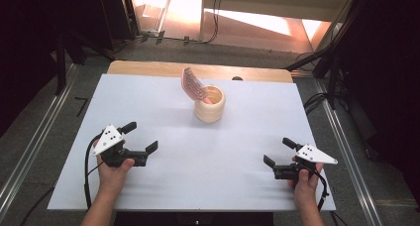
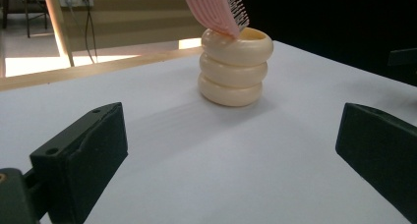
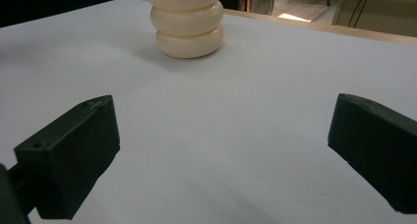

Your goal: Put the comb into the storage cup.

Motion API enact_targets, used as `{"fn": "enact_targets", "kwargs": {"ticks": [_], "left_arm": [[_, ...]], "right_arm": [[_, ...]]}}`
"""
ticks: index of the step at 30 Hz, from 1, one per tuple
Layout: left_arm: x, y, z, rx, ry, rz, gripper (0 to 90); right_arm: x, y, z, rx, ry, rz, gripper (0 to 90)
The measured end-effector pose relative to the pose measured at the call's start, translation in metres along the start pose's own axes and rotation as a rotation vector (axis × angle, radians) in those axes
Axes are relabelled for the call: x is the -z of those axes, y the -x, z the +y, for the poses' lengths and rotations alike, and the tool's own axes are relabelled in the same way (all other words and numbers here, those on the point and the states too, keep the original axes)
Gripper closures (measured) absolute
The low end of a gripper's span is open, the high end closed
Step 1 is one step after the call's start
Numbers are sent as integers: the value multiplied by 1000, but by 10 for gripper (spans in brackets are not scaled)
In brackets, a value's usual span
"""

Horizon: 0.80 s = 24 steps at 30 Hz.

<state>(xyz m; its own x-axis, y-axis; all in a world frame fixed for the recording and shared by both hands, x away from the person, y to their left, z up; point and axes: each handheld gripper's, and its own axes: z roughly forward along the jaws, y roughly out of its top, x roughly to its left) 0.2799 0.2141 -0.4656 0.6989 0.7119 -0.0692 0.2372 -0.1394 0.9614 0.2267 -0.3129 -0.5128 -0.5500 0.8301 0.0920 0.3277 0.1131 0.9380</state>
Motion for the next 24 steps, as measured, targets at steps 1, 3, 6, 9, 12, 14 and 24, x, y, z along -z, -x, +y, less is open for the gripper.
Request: {"fn": "enact_targets", "kwargs": {"ticks": [1, 3, 6, 9, 12, 14, 24], "left_arm": [[2, -1, -1, -1, 0, 4, 0], [4, -2, -3, 0, 1, 5, 0], [9, -4, -5, 4, 0, 9, 0], [13, -6, -7, 5, -1, 16, 0], [18, -8, -11, 11, -1, 28, 0], [21, -11, -13, 17, -1, 34, 0], [38, -23, -20, 18, -9, 75, 0]], "right_arm": [[0, 0, 0, 0, 0, 0, 0], [0, 0, 0, -3, -1, 1, 0], [0, 0, 0, -1, 2, -2, 0], [0, 0, 0, -1, 2, -4, 0], [0, 0, 0, -1, 2, -5, 0], [0, 0, 0, -5, 2, -5, 0], [0, -1, -1, -4, 0, -6, 0]]}}
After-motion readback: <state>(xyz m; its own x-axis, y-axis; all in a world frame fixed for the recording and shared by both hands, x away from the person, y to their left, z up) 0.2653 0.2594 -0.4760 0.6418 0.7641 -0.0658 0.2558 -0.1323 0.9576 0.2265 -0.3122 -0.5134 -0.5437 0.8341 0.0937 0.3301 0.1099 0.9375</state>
